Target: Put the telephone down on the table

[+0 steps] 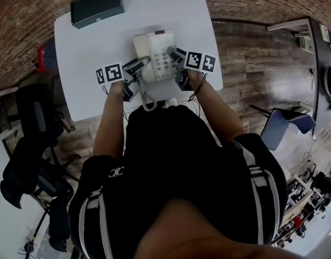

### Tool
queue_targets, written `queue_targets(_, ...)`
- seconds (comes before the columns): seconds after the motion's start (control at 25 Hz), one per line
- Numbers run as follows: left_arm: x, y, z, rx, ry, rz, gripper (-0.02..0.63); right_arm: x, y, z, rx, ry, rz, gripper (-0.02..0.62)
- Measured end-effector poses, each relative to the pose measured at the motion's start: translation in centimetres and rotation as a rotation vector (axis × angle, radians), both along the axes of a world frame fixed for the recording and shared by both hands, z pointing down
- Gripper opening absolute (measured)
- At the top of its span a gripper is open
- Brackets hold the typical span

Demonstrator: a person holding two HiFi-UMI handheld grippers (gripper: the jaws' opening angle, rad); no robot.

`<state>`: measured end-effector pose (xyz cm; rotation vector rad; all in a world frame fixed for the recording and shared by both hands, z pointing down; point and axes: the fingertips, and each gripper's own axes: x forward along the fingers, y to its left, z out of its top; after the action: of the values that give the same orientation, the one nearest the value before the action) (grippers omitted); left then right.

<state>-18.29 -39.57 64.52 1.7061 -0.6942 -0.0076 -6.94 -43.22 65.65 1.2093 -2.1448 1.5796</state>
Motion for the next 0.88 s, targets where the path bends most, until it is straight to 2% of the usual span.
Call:
queue_targets(0.24,0.1,-0.6,1.7,-0.034,0.007,0.021,0.367,0.2,-0.4,1.6,-0.030,0.009,0.018,0.170)
queue_targets(0.64,0.9,-0.6,2.7,-0.026,-0.005,0.076,0.367,0.6,-0.9,2.4,-0.024,-0.018,0.013,0.175)
queue_targets(0.76,0.8,-0.7,2.7,-0.032,0.009,0.059,0.367,0.5,-1.0,2.3,-0.012,-0.023,0.007,0.175)
queue_targets(0.88,0.5,-0.6,2.5,0.004,-0.041,0.017,0.367,0.8,-0.9,2.0,0.010,-0.011,0.014,0.163)
